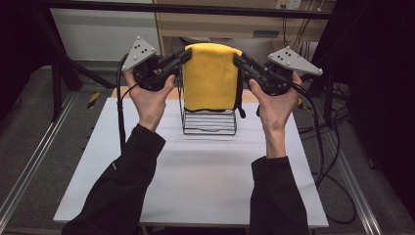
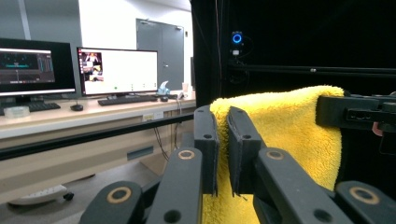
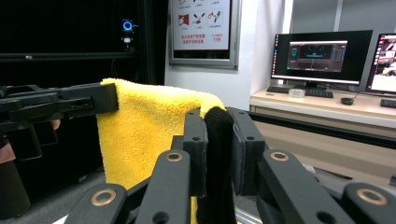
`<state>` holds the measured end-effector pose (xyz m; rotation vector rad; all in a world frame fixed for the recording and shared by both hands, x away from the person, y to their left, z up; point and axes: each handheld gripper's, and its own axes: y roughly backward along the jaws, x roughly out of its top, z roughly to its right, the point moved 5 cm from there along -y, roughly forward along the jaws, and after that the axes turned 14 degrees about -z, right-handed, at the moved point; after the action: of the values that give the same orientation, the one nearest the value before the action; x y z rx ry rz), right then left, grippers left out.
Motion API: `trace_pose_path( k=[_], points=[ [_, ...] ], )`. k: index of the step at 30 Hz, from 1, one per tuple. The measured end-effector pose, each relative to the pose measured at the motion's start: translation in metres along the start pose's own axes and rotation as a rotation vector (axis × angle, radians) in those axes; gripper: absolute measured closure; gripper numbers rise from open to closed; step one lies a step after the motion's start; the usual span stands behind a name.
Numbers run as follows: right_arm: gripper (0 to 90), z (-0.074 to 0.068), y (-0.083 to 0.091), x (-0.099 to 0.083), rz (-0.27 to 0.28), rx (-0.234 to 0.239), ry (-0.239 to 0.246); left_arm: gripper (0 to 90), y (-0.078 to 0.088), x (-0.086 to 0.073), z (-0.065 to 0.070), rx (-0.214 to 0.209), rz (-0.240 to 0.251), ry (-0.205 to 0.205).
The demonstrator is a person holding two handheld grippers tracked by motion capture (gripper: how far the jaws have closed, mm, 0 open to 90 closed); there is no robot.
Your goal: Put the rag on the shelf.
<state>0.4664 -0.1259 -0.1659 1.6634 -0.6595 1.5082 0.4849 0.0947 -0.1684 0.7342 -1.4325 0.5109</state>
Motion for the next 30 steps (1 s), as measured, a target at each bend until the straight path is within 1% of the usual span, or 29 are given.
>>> trace_pose_path(
  k=[3, 4, 7, 13, 15, 17, 21, 26, 30],
  points=[
    [78.9, 0.001, 0.0, 0.007, 0.011, -0.005, 0.003, 83.4, 0.0, 0.007, 0.0, -0.001, 0.01, 0.002],
    [78.9, 0.002, 0.0, 0.008, 0.014, -0.008, 0.0, 83.4, 0.0, 0.009, -0.001, 0.003, 0.01, -0.005],
    [78.9, 0.003, -0.002, 0.013, 0.019, -0.012, -0.002, 83.4, 0.0, 0.014, -0.002, 0.005, 0.007, -0.009],
    [78.9, 0.003, -0.003, 0.026, 0.035, -0.015, 0.013, 83.4, 0.001, 0.027, -0.006, 0.012, 0.03, -0.014],
    [78.9, 0.004, -0.004, 0.031, 0.041, -0.021, 0.015, 83.4, 0.001, 0.031, -0.007, 0.012, 0.039, -0.009],
    [78.9, 0.006, -0.006, 0.035, 0.048, -0.024, 0.017, 83.4, 0.001, 0.034, -0.008, 0.016, 0.04, -0.014],
    [78.9, 0.008, -0.009, 0.04, 0.058, -0.027, 0.019, 83.4, -0.002, 0.039, -0.011, 0.017, 0.051, -0.004],
    [78.9, 0.013, -0.01, 0.047, 0.067, -0.036, 0.014, 83.4, -0.008, 0.045, -0.017, 0.005, 0.051, 0.015],
    [78.9, 0.016, -0.011, 0.053, 0.075, -0.04, 0.017, 83.4, -0.012, 0.051, -0.018, 0.01, 0.055, 0.012]
  ],
)
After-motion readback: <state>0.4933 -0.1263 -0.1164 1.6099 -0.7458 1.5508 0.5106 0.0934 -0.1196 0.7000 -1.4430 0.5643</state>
